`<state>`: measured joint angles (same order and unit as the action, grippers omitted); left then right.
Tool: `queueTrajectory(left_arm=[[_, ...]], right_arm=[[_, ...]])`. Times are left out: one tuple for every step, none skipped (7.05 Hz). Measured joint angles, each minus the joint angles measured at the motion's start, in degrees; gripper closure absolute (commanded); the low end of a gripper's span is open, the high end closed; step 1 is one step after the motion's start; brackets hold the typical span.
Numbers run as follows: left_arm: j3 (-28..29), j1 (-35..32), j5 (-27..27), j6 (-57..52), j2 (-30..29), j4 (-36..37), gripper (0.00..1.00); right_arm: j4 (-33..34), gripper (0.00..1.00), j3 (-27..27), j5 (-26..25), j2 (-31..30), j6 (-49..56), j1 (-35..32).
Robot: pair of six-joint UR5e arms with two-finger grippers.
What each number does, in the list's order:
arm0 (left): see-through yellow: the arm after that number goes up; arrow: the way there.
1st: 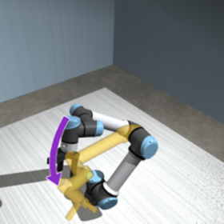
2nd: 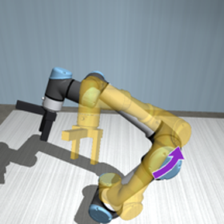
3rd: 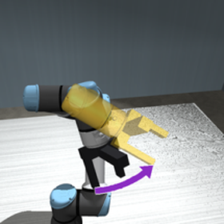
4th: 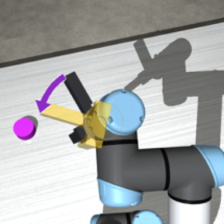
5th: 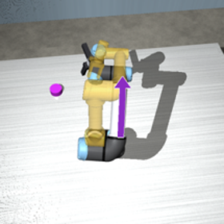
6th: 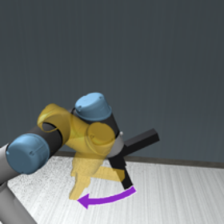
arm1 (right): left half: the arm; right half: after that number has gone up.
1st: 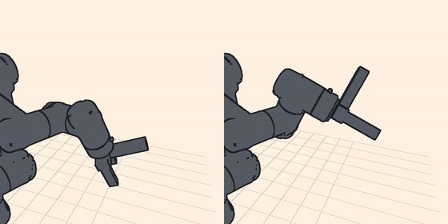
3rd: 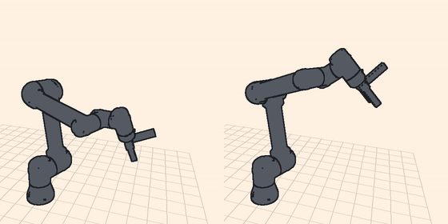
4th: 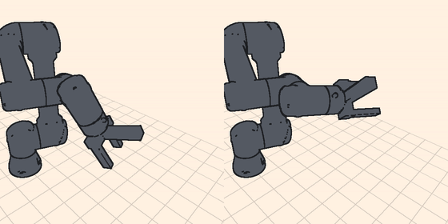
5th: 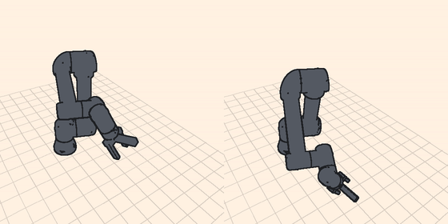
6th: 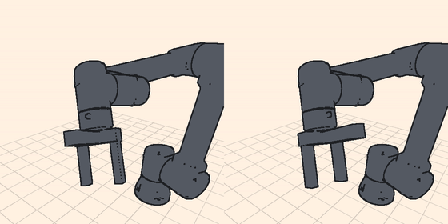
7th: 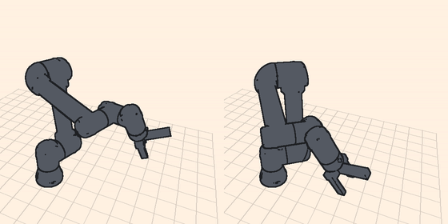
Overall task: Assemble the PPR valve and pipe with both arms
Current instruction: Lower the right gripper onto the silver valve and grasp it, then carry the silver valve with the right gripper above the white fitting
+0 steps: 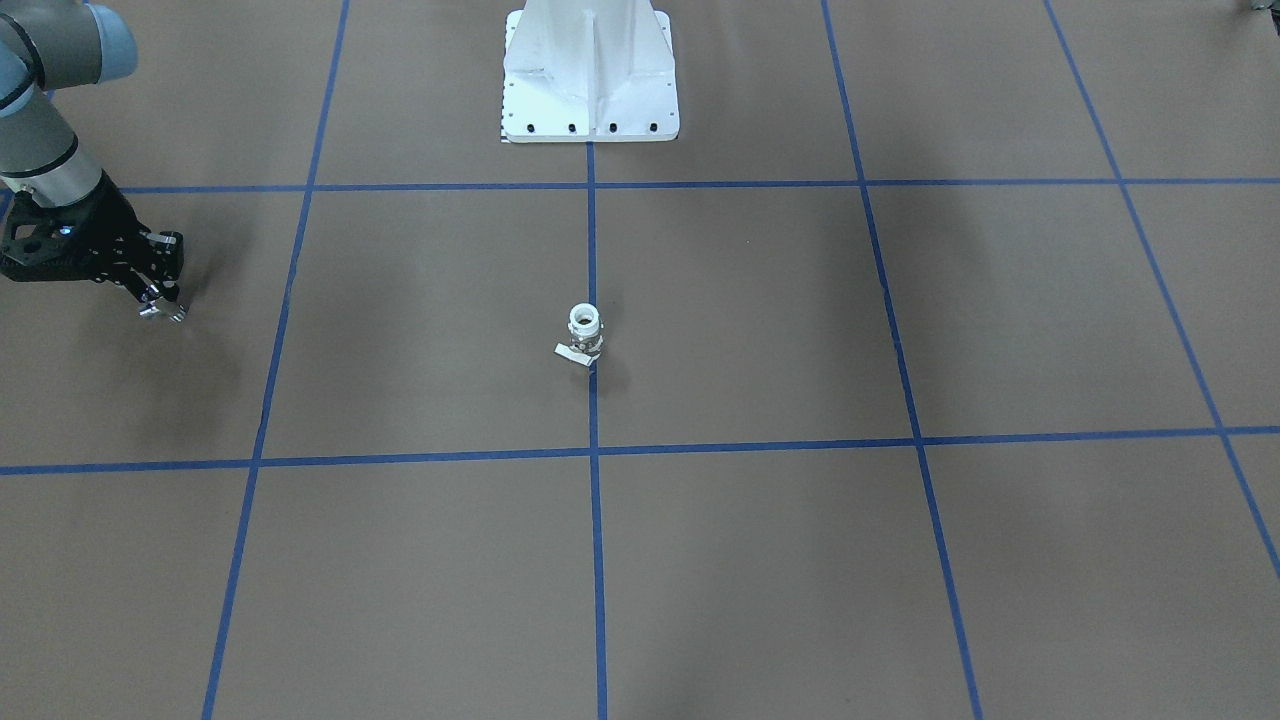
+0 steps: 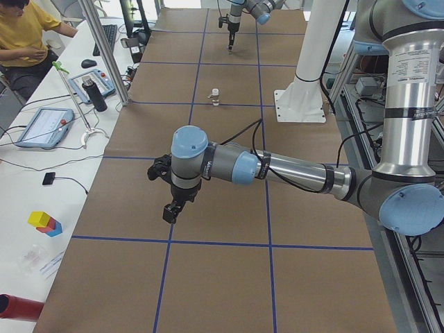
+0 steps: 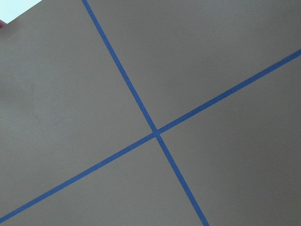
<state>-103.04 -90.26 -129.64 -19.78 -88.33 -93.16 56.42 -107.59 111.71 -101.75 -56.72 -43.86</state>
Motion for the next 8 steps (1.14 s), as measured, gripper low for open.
queueTrajectory(left_arm=[[0.08,0.00,0.00,0.00,0.00,0.00,0.00],[0.23,0.01,0.00,0.04,0.00,0.02,0.00],[0.76,0.05,0.00,0.44,0.00,0.08,0.00],[2.12,0.06,-0.04,2.02,0.01,0.21,0.00],[4.00,0.05,-0.12,4.65,0.47,0.40,0.00],[5.31,0.05,-0.45,8.62,1.49,0.62,0.00],[5.66,0.03,-1.88,12.79,2.53,0.86,0.00],[5.66,-0.01,-3.90,14.98,3.58,1.21,0.00]], right_arm=[[0.06,1.00,-0.13,0.02,0.05,0.02,-0.01],[0.10,1.00,-0.37,0.12,0.21,0.05,-0.04],[0.21,1.00,-0.71,0.30,0.54,0.09,-0.16],[0.37,1.00,-1.27,0.98,0.94,0.11,-0.59],[0.95,1.00,-1.87,2.60,1.84,0.11,-1.85],[3.67,1.00,-2.66,4.58,4.34,0.12,-3.71],[8.97,1.00,-3.96,5.88,8.18,0.10,-4.90],[16.19,1.00,-5.49,6.40,13.20,0.04,-5.37]])
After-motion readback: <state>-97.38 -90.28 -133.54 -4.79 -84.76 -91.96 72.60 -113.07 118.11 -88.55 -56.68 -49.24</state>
